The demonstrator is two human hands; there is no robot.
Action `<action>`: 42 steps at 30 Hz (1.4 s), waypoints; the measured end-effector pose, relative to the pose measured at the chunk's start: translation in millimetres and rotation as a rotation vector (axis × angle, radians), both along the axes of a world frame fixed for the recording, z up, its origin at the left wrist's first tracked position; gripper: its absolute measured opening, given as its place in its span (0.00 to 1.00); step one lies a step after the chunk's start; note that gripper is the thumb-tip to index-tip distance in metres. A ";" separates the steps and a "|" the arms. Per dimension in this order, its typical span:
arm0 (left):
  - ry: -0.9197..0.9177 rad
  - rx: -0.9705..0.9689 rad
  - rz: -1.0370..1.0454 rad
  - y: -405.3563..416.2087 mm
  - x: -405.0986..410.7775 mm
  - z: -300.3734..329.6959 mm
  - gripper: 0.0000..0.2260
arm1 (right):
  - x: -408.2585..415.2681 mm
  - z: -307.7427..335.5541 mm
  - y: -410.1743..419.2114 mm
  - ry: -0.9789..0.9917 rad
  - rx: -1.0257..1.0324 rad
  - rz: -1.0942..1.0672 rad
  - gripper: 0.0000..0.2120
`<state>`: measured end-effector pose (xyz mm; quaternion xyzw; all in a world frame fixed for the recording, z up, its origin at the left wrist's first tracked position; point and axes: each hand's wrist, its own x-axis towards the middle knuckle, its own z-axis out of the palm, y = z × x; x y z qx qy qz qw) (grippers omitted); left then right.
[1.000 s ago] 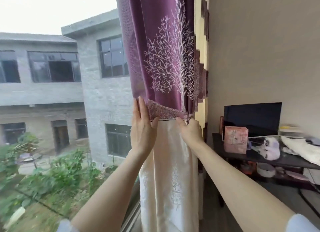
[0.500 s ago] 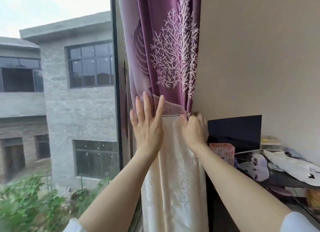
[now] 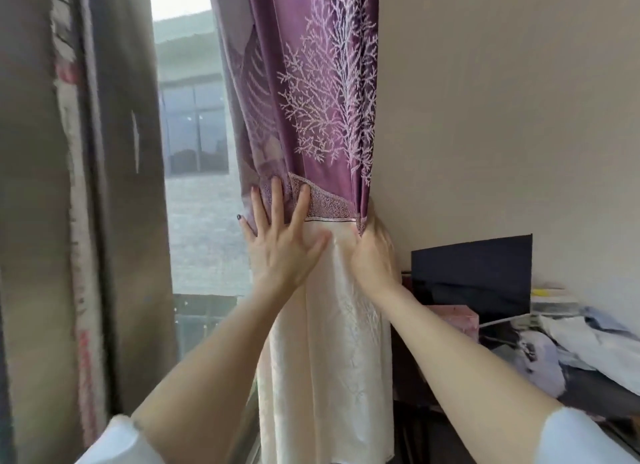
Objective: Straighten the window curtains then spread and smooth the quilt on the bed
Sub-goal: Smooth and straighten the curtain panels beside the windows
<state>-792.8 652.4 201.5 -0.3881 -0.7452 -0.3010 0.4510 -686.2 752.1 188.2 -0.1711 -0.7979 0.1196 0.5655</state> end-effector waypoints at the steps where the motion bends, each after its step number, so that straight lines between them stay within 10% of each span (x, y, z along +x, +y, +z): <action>1: -0.001 0.005 0.006 15.0 -11.1 1.7 0.35 | -10.7 1.7 16.0 -0.002 0.015 0.018 0.32; 42: 0.077 -0.024 0.092 562.4 -341.8 5.3 0.33 | -341.5 19.0 575.4 -0.238 0.083 -0.264 0.25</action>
